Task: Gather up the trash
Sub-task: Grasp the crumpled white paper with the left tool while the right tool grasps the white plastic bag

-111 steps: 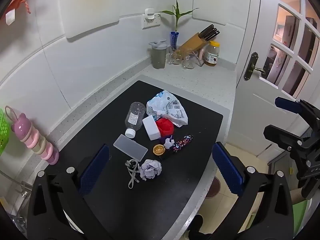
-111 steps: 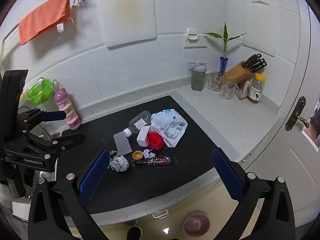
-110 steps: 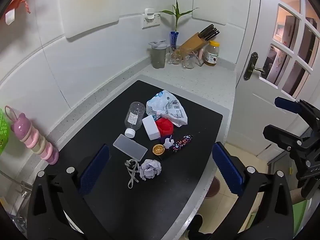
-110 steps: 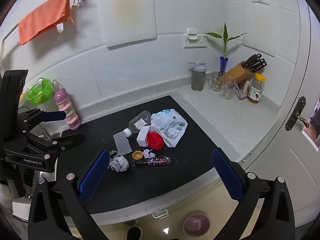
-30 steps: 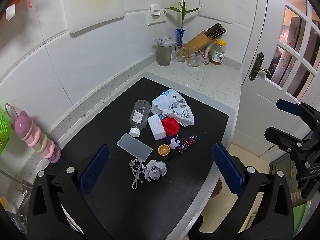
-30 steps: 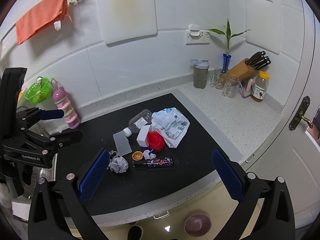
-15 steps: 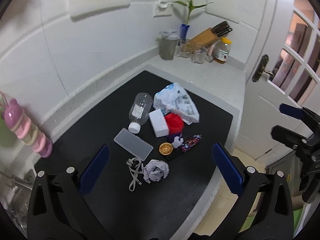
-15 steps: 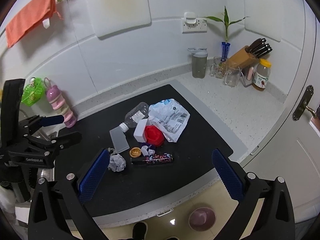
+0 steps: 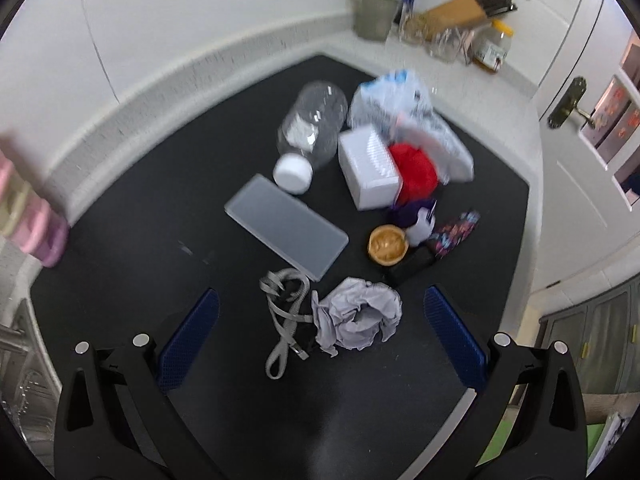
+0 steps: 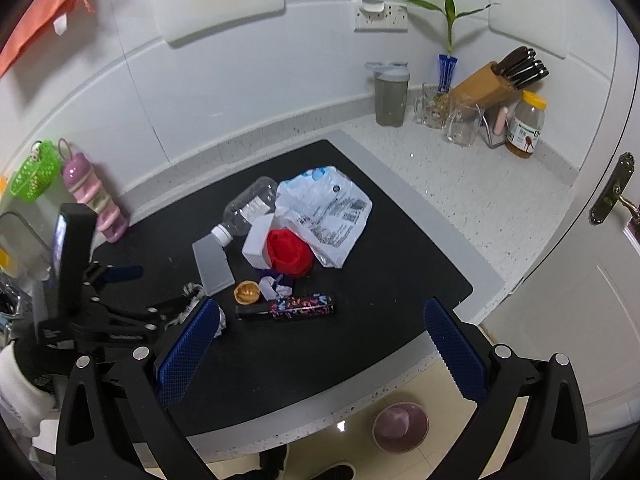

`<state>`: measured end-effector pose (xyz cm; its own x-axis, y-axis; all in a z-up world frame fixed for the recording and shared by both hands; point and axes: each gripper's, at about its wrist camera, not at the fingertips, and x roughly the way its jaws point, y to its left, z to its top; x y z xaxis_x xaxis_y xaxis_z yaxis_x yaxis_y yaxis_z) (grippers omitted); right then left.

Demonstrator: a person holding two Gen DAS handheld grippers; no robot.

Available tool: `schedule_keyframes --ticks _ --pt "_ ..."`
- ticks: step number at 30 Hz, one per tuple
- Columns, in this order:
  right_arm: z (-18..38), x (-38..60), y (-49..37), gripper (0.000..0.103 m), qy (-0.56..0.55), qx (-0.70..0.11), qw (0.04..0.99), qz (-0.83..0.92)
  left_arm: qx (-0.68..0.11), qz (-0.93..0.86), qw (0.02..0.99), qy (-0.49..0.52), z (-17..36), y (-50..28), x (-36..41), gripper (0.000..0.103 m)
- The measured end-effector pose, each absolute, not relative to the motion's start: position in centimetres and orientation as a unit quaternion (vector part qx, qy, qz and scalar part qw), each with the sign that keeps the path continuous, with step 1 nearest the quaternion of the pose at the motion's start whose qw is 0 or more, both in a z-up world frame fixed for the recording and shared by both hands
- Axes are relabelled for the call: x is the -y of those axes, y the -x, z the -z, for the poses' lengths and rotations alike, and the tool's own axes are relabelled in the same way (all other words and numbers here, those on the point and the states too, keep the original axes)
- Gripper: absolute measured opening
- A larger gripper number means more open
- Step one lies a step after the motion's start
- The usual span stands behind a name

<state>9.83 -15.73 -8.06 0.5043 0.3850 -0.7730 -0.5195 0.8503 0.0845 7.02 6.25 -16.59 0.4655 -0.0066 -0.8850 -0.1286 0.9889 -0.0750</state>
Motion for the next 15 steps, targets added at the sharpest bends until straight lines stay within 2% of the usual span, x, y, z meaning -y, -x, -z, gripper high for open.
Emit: schedule_keyframes --ticks 4,6,7,9,11,15 --pt "9.1 15.6 -10.3 0.098 0.085 -0.437 0.857 -0.26 -0.536 -0.031 0.841 0.065 19.3 -7.8 -5.8 0.099" --pt "9.5 15.6 -10.4 0.098 0.087 -0.442 0.855 -0.257 -0.543 -0.024 0.837 0.067 20.2 -8.1 -5.6 0.088" --pt "9.7 15.7 -10.5 0.098 0.088 -0.444 0.854 -0.256 -0.547 -0.02 0.834 0.068 20.6 -8.2 -5.5 0.078" --pt "10.0 15.8 -10.6 0.098 0.088 -0.446 0.854 -0.255 -0.548 -0.009 0.833 0.078 21.2 -8.2 -5.5 0.076" --pt "10.2 15.9 -10.7 0.098 0.087 -0.448 0.853 -0.254 -0.554 -0.003 0.829 0.08 21.8 -8.4 -5.3 0.061" --pt "10.5 15.9 -10.9 0.098 0.085 -0.451 0.851 -0.256 -0.549 0.005 0.832 0.082 21.8 -8.2 -5.3 0.054"
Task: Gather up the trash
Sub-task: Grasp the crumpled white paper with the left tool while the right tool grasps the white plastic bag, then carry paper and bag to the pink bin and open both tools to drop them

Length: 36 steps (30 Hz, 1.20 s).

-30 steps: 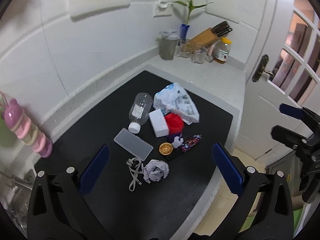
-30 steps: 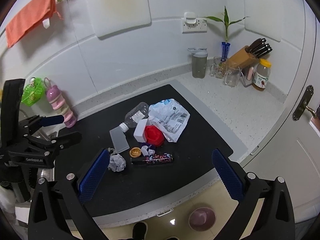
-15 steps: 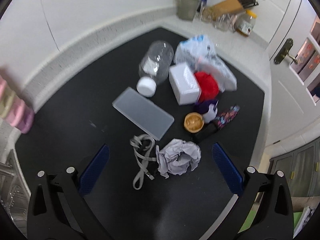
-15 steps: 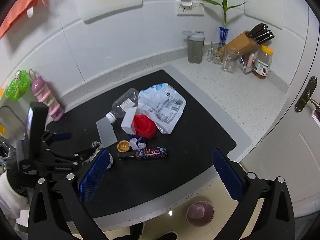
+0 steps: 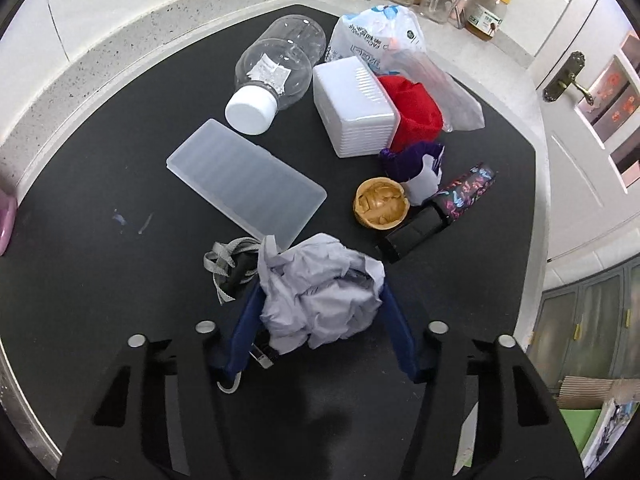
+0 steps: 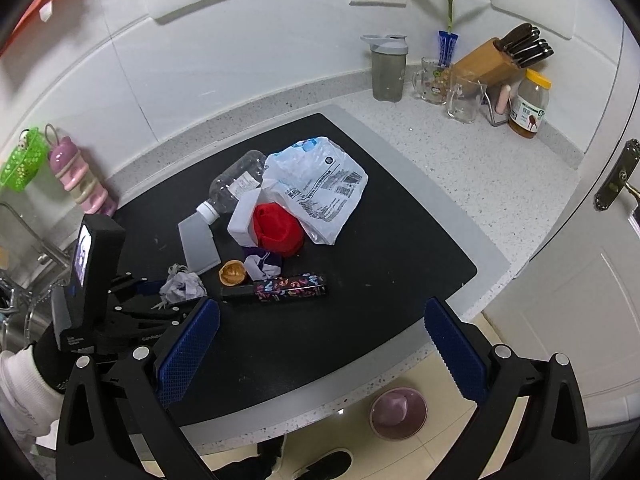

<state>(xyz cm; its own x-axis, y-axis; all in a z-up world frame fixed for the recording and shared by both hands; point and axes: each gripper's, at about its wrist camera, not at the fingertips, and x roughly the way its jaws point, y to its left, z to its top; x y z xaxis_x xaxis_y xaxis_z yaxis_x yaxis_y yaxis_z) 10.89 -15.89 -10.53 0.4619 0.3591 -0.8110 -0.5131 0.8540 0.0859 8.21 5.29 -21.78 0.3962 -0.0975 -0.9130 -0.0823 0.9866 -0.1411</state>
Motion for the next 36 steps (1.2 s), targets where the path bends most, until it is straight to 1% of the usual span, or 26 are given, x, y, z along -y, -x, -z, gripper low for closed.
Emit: schedule_keyframes --ticks 5,10,19,30,32,33,34,36 --pt "10.9 15.4 -11.2 0.098 0.085 -0.453 0.848 -0.262 -0.536 0.005 0.839 0.093 20.4 -7.7 -6.2 0.051" --pt "11.5 14.6 -12.0 0.098 0.085 -0.451 0.848 -0.265 -0.522 0.002 0.847 0.101 18.1 -7.0 -6.8 0.051" --pt "13.1 10.7 -16.8 0.098 0.11 -0.446 0.845 -0.274 -0.497 0.002 0.862 0.102 13.9 -7.2 -7.0 0.051" --pt "16.7 5.0 -21.7 0.098 0.153 -0.46 0.824 -0.292 -0.484 -0.002 0.868 0.115 12.5 -6.8 -8.2 0.051" --pt "17.3 4.6 -22.4 0.094 0.147 -0.468 0.82 -0.294 -0.482 -0.003 0.868 0.116 12.4 -6.7 -8.5 0.051" --pt "17.7 4.4 -22.6 0.084 0.144 -0.473 0.818 -0.296 -0.481 -0.004 0.869 0.117 12.3 -6.6 -8.6 0.051" --pt "18.2 4.3 -23.0 0.071 0.142 -0.481 0.813 -0.296 -0.481 -0.004 0.869 0.118 12.2 -6.5 -8.7 0.051" --pt "18.8 4.1 -23.3 0.059 0.136 -0.492 0.804 -0.303 -0.48 -0.005 0.869 0.12 12.2 -6.4 -8.9 0.051"
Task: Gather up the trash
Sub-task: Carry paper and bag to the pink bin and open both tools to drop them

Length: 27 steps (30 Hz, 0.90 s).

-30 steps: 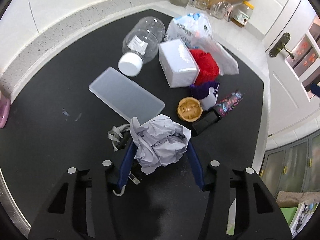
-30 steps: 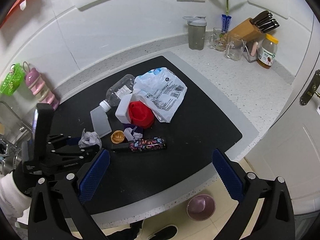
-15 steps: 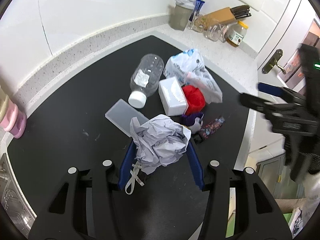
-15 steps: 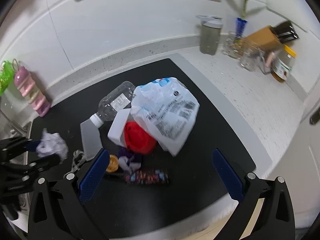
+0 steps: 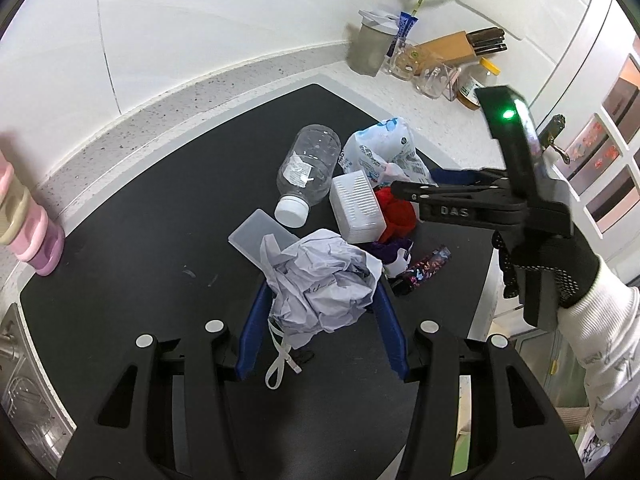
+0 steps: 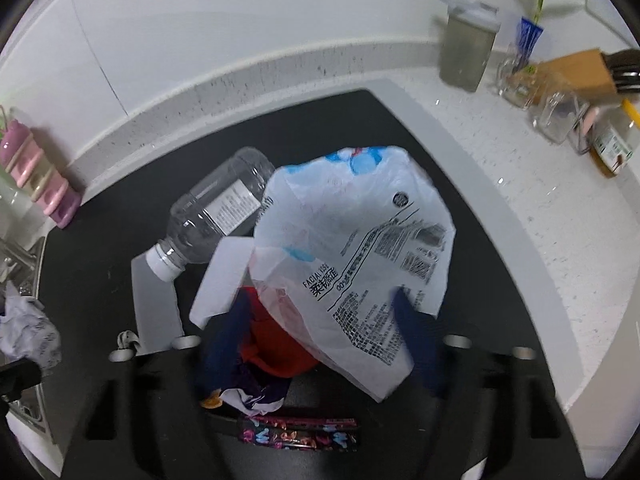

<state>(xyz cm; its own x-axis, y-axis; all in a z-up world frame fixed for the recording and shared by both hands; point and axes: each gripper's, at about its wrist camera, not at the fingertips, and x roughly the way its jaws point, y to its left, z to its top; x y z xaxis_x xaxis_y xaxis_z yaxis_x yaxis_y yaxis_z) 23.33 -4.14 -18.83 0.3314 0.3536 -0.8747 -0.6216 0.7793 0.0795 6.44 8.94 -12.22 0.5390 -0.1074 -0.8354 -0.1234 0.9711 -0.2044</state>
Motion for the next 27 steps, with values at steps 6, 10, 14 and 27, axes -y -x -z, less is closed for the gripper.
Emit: schedule_keyframes --ticks 6,10,14,27 --pt "18.5 4.3 -23.3 0.011 0.126 -0.489 0.805 -0.311 -0.479 -0.002 0.869 0.124 12.3 -6.2 -9.1 0.051" --pt "17.2 5.2 -23.0 0.003 0.112 -0.471 0.82 -0.306 -0.475 0.003 0.871 0.123 12.1 -6.3 -8.9 0.051" --pt "15.1 6.9 -22.6 0.002 0.092 -0.453 0.836 -0.295 -0.468 0.014 0.876 0.116 11.2 -6.5 -7.9 0.051" --pt "7.5 22.3 -14.2 0.002 0.033 -0.394 0.891 -0.222 -0.433 0.127 0.89 0.062 7.0 -7.4 2.0 0.051"
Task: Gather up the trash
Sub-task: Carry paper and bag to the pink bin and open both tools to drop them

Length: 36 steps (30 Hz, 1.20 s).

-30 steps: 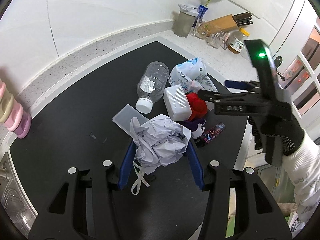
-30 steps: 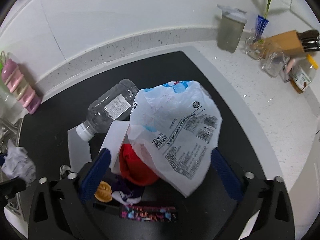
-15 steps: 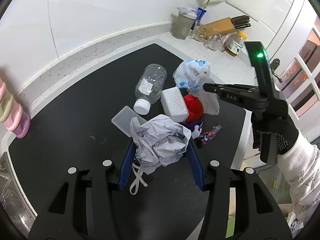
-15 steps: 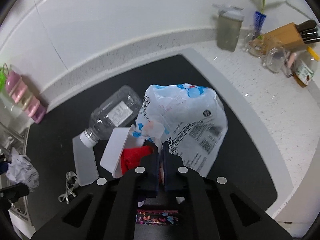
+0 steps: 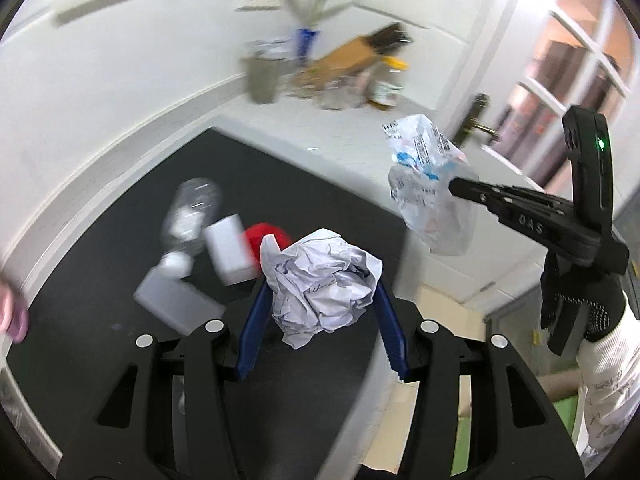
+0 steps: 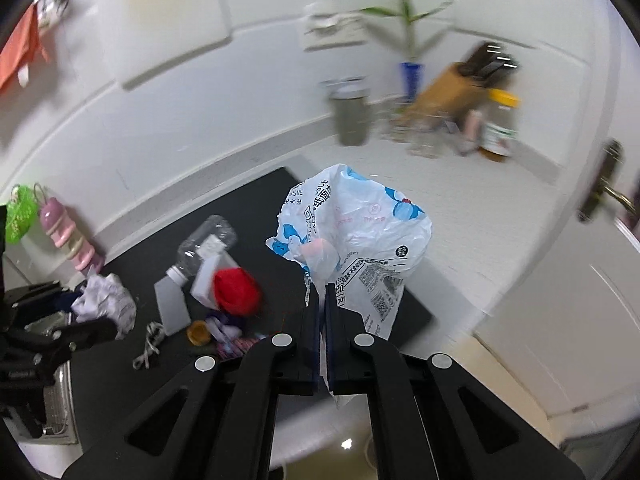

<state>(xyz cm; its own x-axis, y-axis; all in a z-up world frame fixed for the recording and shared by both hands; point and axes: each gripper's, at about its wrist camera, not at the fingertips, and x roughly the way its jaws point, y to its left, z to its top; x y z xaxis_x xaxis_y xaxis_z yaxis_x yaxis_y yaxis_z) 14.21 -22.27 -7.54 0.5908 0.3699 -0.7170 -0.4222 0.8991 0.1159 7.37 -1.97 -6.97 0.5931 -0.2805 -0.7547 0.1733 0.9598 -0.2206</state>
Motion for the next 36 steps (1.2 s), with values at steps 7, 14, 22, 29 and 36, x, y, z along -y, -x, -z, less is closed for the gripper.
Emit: schedule_keyframes --ticks 7,14,22,29,36 --pt "10.2 32.3 -8.7 0.002 0.011 -0.421 0.897 -0.136 -0.438 0.237 0.867 0.028 8.6 -7.5 12.3 0.051" --pt "17.3 39.0 -5.7 0.002 -0.035 -0.475 0.874 -0.093 -0.483 0.291 0.826 0.0 15.8 -7.3 21.4 0.051" --pt "33.2 42.2 -6.2 0.002 -0.072 -0.554 0.823 -0.104 -0.545 0.28 0.79 -0.024 28.8 -8.7 26.2 0.051" --pt "51.5 42.8 -7.9 0.002 -0.114 -0.615 0.772 -0.11 -0.578 0.268 0.77 -0.017 41.3 -9.9 27.7 0.051" --pt "64.4 43.5 -9.1 0.013 -0.14 -0.643 0.747 -0.094 -0.601 0.258 0.756 -0.007 50.8 -10.7 28.1 0.051"
